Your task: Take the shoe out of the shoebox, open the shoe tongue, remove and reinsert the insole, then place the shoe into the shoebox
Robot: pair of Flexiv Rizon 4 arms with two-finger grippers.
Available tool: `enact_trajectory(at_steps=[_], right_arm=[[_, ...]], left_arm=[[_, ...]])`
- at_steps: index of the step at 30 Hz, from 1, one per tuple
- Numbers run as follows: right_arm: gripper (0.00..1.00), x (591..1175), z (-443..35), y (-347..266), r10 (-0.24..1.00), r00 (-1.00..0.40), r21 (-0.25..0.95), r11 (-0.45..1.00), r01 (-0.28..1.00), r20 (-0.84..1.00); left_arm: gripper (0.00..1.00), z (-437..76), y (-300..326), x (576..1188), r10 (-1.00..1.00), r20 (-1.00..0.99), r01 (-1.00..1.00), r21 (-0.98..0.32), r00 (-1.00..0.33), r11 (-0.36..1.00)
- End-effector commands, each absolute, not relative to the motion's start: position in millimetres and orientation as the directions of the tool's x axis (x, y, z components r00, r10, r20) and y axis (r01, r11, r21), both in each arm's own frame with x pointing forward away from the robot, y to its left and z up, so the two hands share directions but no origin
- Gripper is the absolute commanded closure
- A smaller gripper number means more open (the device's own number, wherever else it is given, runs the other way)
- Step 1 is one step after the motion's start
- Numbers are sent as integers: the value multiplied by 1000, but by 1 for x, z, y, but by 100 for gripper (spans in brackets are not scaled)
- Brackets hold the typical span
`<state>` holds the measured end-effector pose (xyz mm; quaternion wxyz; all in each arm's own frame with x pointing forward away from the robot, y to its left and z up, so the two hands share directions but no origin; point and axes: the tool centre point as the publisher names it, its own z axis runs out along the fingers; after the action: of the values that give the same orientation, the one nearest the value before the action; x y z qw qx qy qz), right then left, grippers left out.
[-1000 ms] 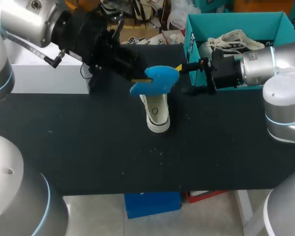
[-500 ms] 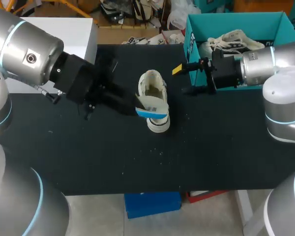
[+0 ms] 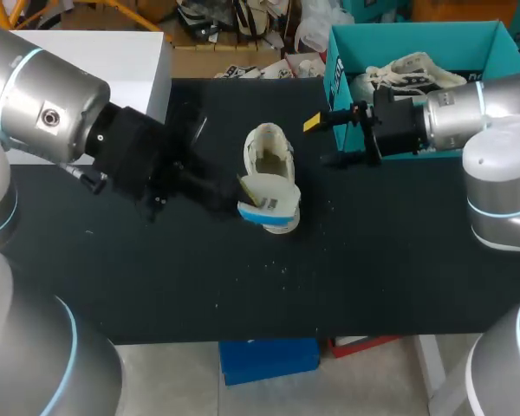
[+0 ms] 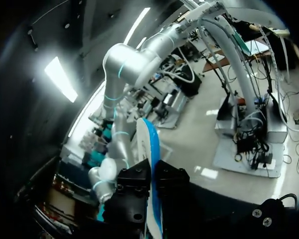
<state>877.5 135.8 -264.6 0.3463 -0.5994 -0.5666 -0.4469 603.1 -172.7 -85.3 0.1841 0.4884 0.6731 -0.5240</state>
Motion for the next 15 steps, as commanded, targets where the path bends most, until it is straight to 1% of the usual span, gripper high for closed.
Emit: enact_trajectory(at_steps=[1, 5, 7, 8, 9, 15], right_arm=[[0, 877, -266, 137, 368, -42, 92, -120, 988, 929], [0, 877, -266, 137, 368, -42, 92, -120, 988, 929], [0, 877, -266, 137, 368, -42, 92, -120, 988, 929], [0, 877, -266, 137, 368, -42, 92, -120, 988, 929], [0, 877, -266, 137, 368, -42, 92, -120, 988, 929], [0, 877, -266, 137, 368, -42, 92, -120, 988, 929]], left_arm=[[100, -102, -176, 582, 426, -846, 924, -378, -320, -56], [100, -116, -173, 583, 382, -888, 946, -310, -255, -90], [100, -122, -171, 585, 361, -900, 949, -299, -245, -103], [100, -127, -170, 586, 352, -902, 947, -303, -249, -106], [100, -134, -169, 589, 355, -889, 936, -340, -289, -90], [100, -134, -169, 589, 355, -889, 936, -340, -289, -90]])
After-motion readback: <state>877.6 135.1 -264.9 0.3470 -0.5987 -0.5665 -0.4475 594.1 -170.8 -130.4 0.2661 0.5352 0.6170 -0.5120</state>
